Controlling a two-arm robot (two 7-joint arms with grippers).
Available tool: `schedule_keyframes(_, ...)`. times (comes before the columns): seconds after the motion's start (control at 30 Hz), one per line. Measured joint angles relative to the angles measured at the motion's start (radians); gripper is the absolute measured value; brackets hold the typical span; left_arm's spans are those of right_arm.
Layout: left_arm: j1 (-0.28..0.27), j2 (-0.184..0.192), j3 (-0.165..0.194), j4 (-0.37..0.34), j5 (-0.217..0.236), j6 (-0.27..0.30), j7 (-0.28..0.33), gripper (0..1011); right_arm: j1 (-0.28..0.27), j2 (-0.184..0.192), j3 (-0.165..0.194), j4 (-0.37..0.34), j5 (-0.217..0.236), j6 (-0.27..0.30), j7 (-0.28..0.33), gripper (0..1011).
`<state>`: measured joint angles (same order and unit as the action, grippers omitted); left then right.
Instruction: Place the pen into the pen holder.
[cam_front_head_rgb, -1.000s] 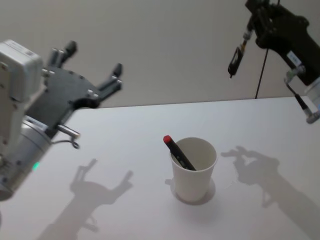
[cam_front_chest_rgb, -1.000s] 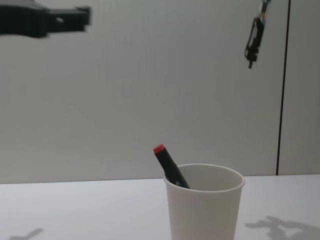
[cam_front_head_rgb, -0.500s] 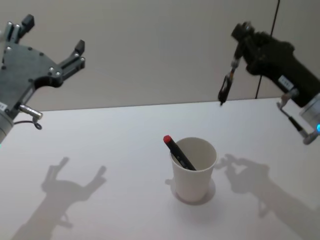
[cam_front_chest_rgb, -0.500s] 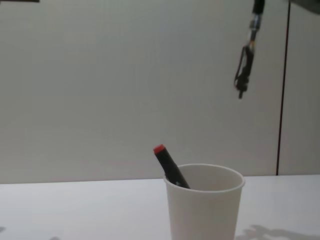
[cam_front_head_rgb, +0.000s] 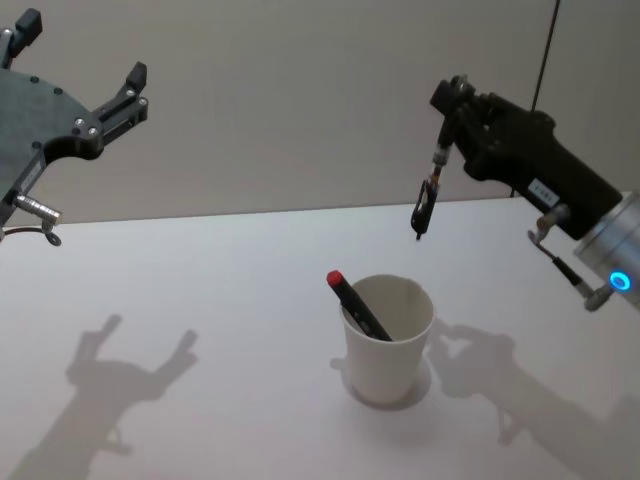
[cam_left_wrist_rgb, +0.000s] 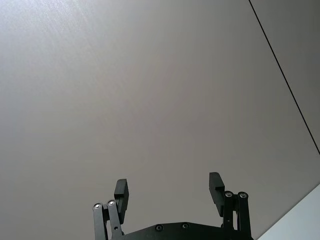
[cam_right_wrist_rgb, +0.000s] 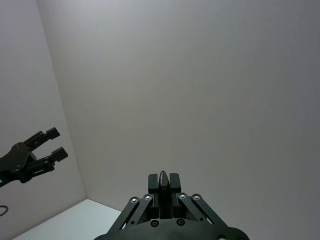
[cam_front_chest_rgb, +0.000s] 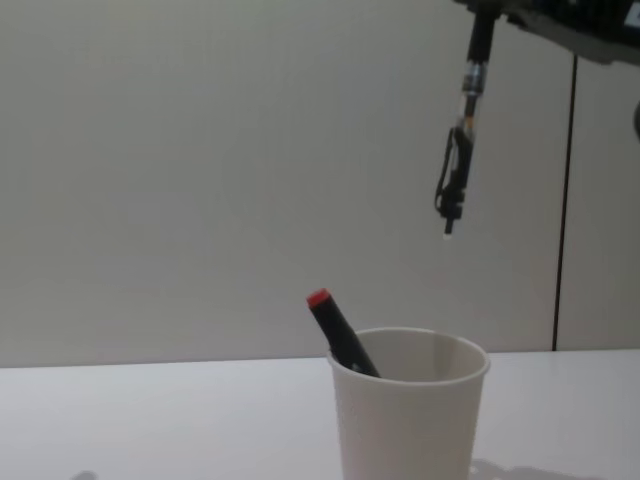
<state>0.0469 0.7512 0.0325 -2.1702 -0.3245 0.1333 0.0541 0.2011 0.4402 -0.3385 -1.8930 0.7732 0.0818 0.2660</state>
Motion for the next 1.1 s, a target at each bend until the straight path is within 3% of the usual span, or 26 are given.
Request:
schedule_keyframes(0.43,0.001,0.009,-0.008,-0.003,-0.001,0.002,0.004,1001,0.012,-0.034,-0.030,0.052,-0.081,-0.025,0.039,118)
schedule_keyframes(0.8,0.002,0.012,-0.011,-0.004,-0.001,0.003,0.005,1001,0.008,-0.053,-0.059,0.079,-0.104,0.001,0.073,118)
schedule_keyframes(1.1,0.002,0.012,-0.012,-0.005,0.000,0.003,0.006,1001,-0.006,-0.047,-0.068,0.080,-0.110,0.025,0.075,118)
